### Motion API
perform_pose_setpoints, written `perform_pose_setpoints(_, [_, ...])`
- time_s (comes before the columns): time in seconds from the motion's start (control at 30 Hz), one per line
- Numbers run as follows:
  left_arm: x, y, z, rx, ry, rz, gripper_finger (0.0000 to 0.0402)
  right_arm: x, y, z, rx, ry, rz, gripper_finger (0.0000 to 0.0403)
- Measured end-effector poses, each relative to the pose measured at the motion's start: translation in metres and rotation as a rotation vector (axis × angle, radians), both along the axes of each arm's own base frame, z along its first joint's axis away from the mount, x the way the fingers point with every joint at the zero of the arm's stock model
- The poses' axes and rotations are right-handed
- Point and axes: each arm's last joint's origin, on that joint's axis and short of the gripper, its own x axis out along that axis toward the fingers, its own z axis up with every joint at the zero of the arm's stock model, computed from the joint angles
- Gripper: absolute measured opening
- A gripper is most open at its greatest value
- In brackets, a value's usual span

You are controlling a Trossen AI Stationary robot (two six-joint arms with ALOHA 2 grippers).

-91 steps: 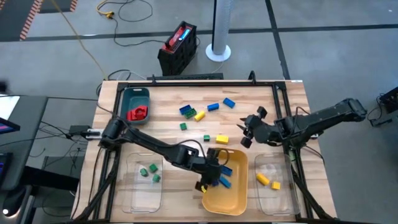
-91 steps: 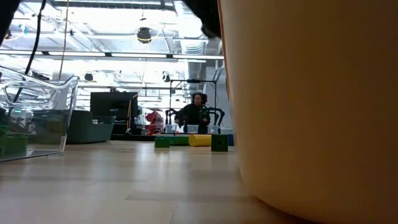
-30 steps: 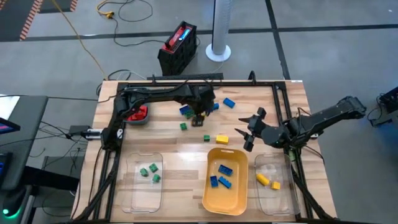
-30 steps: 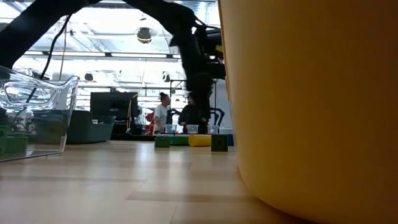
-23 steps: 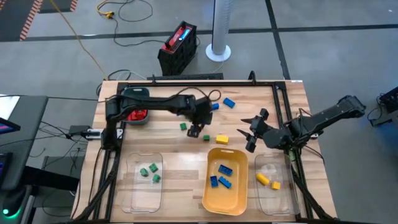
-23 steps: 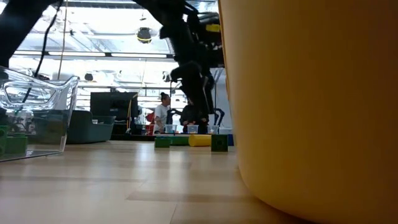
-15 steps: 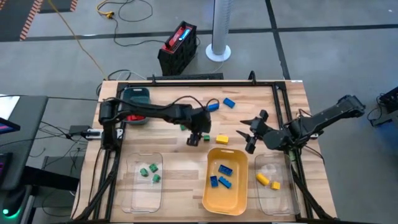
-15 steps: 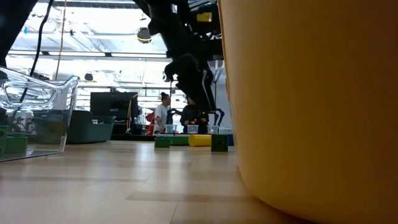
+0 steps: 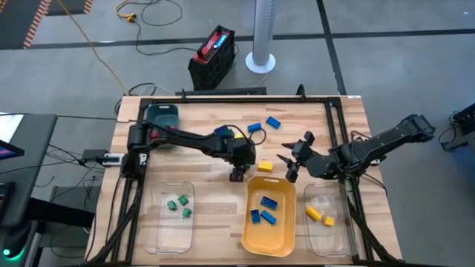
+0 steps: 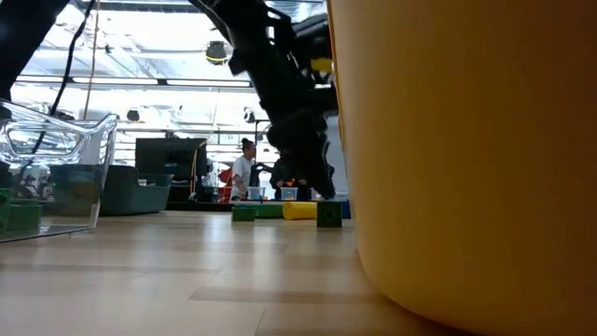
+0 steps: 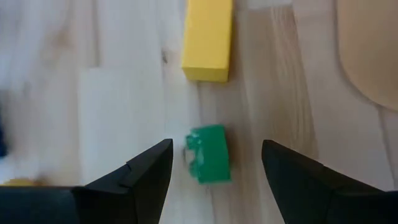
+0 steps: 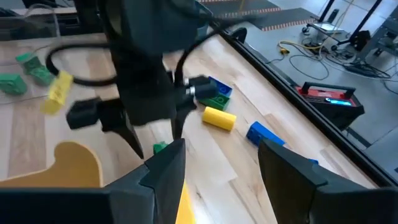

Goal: Sort blocks
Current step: Put the green game piece into the left transparent bin

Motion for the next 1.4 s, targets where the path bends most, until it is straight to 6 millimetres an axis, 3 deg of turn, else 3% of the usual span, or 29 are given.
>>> perform_pose_setpoints(0.37, [0.008, 0.004, -0.033, 0.018, 0.061, 0.038, 0.0238, 0.0, 0.006, 0.0, 0.017, -0.014, 0.024, 0.0216])
perform_pose_setpoints(0.5, [0.009, 0.003, -0.033, 0.02, 0.053, 0.014, 0.0195, 0.0, 0.005, 0.0, 0.015, -0.01, 0.024, 0.0216])
perform_pose_setpoints(0.7, [0.008, 0.008, -0.02, 0.004, 0.014, 0.003, 0.0084, 0.0, 0.004, 0.0, 0.014, -0.013, 0.017, 0.0216])
perform_pose_setpoints(0.87, [0.003, 0.009, -0.009, 0.001, 0.012, 0.005, 0.0081, 0.001, 0.005, 0.001, 0.019, -0.016, 0.025, 0.0216])
perform_pose_setpoints(1.07, [-0.028, 0.005, 0.045, 0.076, -0.008, 0.08, 0.0081, 0.0, 0.004, 0.0, 0.018, -0.008, 0.027, 0.0216])
perform_pose_setpoints(1.23, [-0.077, -0.025, 0.068, 0.067, -0.037, 0.103, 0.0081, -0.001, 0.007, -0.001, 0.022, 0.001, 0.036, 0.0216])
perform_pose_setpoints(1.4, [-0.132, -0.062, 0.084, -0.065, -0.038, 0.039, 0.0081, -0.003, 0.013, -0.001, 0.032, -0.009, 0.06, 0.0216])
